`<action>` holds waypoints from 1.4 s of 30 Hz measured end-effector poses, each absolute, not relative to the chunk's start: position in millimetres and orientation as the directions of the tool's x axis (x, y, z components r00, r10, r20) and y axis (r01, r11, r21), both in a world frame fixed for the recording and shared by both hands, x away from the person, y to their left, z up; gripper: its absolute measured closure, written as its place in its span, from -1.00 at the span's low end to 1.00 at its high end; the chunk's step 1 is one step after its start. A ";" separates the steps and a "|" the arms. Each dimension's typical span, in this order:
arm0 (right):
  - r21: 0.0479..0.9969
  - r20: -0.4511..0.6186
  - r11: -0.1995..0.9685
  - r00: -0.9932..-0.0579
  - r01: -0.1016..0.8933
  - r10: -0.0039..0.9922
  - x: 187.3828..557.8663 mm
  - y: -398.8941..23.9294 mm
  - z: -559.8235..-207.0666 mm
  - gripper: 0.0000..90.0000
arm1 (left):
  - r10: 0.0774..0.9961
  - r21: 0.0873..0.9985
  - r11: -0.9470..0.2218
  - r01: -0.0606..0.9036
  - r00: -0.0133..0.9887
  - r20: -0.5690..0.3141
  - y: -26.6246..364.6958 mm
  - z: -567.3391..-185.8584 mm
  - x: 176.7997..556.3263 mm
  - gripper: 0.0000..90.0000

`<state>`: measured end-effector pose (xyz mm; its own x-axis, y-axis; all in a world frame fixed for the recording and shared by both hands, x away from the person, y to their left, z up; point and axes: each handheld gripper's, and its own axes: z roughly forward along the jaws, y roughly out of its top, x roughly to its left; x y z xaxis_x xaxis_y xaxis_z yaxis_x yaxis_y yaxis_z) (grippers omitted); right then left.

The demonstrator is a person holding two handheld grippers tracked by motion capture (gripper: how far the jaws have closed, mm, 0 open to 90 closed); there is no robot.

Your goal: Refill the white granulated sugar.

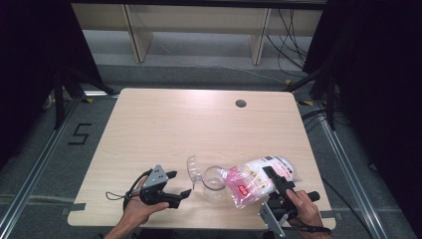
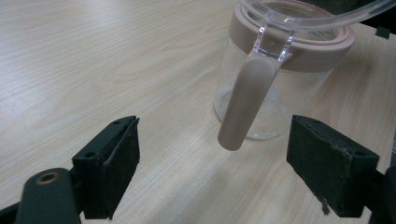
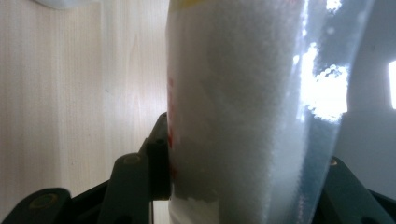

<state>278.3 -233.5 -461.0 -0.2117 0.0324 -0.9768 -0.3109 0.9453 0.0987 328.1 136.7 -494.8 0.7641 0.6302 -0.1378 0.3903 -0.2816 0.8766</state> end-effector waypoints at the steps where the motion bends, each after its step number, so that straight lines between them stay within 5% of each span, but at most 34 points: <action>1: 0.097 -0.976 0.945 -0.214 -0.311 0.030 278.3 -233.5 -460.8 0.19 | 0.630 0.876 -0.282 0.390 0.764 -0.138 136.8 -494.8 328.1 -0.63; 42: -0.121 -0.983 0.944 -0.097 -0.306 -0.158 272.0 -223.1 -458.0 0.22 | 0.631 0.872 -0.299 0.389 0.766 -0.125 134.8 -496.1 327.9 -0.63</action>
<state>272.0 -223.1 -458.0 -0.0967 -0.1577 -0.9828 -0.3063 0.9442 -0.1213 327.9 134.8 -496.1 0.7656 0.6310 -0.1249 0.3886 -0.2990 0.8715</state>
